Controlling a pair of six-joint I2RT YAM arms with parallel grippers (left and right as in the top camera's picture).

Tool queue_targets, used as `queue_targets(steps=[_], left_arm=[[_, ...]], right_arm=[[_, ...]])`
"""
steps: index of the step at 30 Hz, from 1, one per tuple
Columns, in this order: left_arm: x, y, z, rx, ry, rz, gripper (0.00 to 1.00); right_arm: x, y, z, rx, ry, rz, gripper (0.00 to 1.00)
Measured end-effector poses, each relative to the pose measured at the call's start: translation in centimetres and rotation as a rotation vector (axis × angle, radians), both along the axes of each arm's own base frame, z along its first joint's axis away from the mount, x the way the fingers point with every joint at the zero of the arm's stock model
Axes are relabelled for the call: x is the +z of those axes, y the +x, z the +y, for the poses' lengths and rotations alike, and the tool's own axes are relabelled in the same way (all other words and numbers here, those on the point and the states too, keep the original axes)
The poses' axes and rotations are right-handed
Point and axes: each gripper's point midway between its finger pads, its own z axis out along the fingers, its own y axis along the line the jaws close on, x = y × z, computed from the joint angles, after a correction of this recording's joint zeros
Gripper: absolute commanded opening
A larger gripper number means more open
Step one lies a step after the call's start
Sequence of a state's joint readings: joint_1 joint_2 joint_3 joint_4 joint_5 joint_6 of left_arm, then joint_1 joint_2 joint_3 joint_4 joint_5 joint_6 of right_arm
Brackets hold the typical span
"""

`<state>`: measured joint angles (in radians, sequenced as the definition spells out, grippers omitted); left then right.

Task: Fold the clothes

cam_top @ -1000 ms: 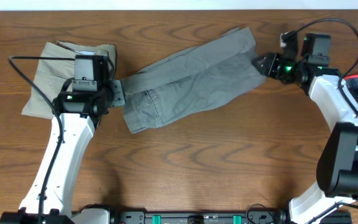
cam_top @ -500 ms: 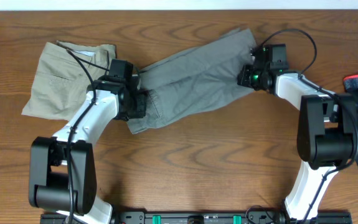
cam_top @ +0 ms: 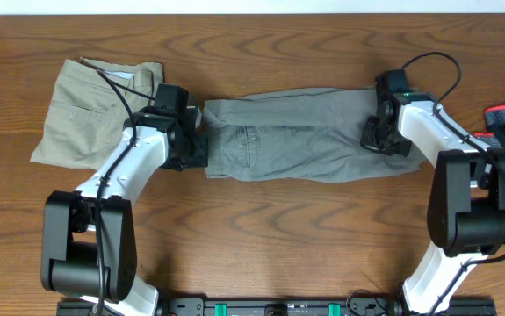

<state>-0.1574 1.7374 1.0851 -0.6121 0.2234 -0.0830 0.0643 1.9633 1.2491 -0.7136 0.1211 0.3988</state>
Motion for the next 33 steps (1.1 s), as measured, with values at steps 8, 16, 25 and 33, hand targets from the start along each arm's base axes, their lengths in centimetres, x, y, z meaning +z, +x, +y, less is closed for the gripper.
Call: queue_targets(steps=[8, 16, 25, 33], left_arm=[[0.2, 0.6, -0.4, -0.016, -0.017, -0.029, 0.51], [0.2, 0.5, -0.4, -0.035, -0.015, -0.027, 0.52], [0.3, 0.2, -1.2, -0.099, -0.053, -0.028, 0.35], [0.5, 0.6, -1.5, -0.122, -0.066, -0.049, 0.27]], right_arm=[[7.0, 12.6, 1.1, 0.084, 0.056, -0.602, 0.01], [10.8, 15.5, -1.4, 0.041, 0.121, -0.786, 0.01], [11.1, 6.1, 2.7, 0.248, 0.311, -0.457, 0.01], [6.0, 7.5, 3.7, 0.145, 0.343, -0.408, 0.01]])
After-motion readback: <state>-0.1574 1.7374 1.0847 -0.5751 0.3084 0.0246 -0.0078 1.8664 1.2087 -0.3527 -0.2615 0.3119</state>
